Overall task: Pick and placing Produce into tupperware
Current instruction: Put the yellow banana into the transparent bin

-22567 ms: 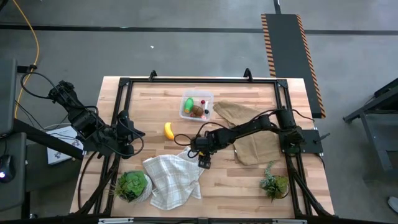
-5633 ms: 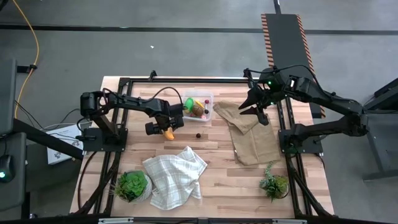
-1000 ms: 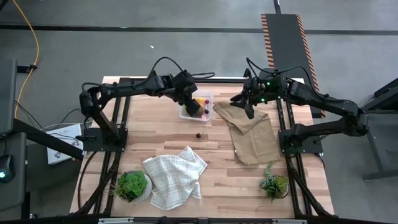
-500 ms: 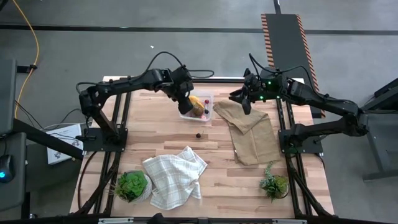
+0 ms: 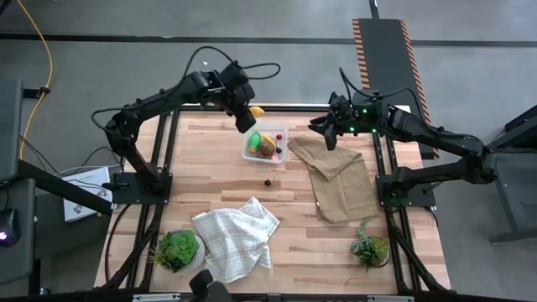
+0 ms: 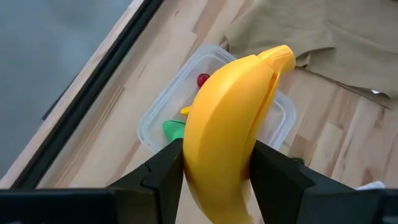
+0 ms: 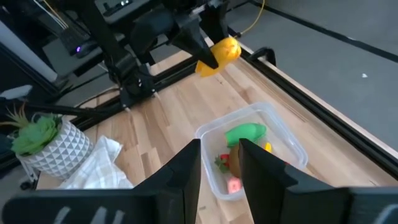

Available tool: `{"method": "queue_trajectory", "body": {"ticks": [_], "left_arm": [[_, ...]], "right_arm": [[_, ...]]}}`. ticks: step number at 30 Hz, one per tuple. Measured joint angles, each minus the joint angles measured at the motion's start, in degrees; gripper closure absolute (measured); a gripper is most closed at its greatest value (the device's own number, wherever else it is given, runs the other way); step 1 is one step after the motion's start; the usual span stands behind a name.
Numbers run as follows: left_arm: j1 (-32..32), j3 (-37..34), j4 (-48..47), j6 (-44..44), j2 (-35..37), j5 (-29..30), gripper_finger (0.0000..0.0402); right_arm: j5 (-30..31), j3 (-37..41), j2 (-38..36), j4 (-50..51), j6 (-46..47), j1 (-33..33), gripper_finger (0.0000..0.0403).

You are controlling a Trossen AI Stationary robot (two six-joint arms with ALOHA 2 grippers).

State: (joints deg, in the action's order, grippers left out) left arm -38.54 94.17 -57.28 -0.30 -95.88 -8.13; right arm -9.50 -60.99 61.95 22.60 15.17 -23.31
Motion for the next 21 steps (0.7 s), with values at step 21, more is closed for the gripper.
{"method": "queue_trajectory", "body": {"ticks": [21], "left_arm": [[1.36,5.8,-1.57,2.95,-13.28,0.16,0.0243]], "right_arm": [[0.85,0.0,0.0,-0.63,-0.17,0.0,0.0304]]}}
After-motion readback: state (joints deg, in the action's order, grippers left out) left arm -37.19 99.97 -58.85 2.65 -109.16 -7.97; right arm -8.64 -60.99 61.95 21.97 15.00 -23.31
